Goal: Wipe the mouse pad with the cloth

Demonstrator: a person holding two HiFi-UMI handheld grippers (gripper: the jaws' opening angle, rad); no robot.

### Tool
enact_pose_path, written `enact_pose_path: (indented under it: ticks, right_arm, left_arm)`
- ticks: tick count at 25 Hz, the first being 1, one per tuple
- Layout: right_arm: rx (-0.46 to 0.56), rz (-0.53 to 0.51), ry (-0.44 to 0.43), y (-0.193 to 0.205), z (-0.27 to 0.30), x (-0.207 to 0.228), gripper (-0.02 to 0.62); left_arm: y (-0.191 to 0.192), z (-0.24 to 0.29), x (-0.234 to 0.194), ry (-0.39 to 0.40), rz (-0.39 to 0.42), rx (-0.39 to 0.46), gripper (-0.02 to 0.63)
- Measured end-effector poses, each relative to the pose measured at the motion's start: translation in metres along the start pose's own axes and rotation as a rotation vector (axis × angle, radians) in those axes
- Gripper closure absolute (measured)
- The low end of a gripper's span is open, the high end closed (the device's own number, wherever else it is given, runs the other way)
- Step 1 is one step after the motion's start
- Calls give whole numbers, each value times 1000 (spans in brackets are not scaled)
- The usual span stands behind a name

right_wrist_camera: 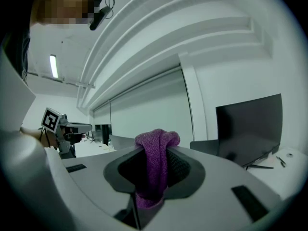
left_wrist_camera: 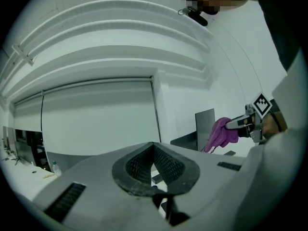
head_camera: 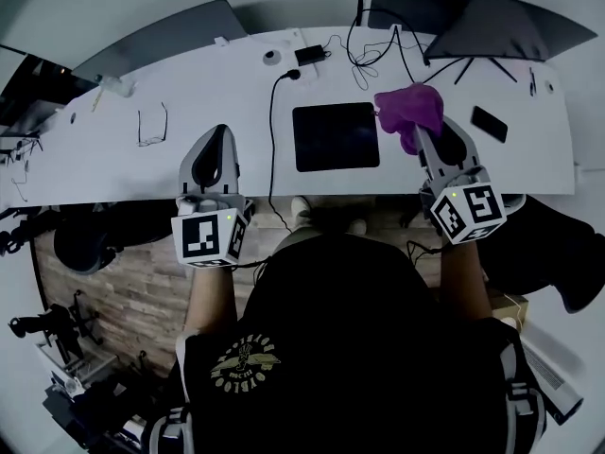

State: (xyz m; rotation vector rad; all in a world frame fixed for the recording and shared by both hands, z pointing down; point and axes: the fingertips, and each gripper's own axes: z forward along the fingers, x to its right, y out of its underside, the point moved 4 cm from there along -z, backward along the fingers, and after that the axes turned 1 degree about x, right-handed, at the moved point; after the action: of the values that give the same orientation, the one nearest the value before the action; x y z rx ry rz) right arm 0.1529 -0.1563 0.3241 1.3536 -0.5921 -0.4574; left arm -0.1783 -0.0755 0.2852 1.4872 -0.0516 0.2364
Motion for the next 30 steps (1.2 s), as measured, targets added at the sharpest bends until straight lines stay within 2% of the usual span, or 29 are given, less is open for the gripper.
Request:
enact_pose_path:
  ticks: [14,17,22,26,30]
  right_arm:
    - [-20,-25,93,-9,68,-28,505]
    - [-44,-33,105,-4,85,-38,505]
    - [-91,-38,125,8,109,-55,505]
    - [-131,-40,117,20,120,-67,505]
    - [-183,-38,71,39,135,-71,505]
  left_arm:
    - [17,67,-61,131,-19,23,604]
    - [27,75,-66,165,4,9,604]
    - [46,91,-68,254,-20,-24,604]
    - [60,98,-65,312,-28,-54,604]
    - [72,107,-64,298,-55,-57,604]
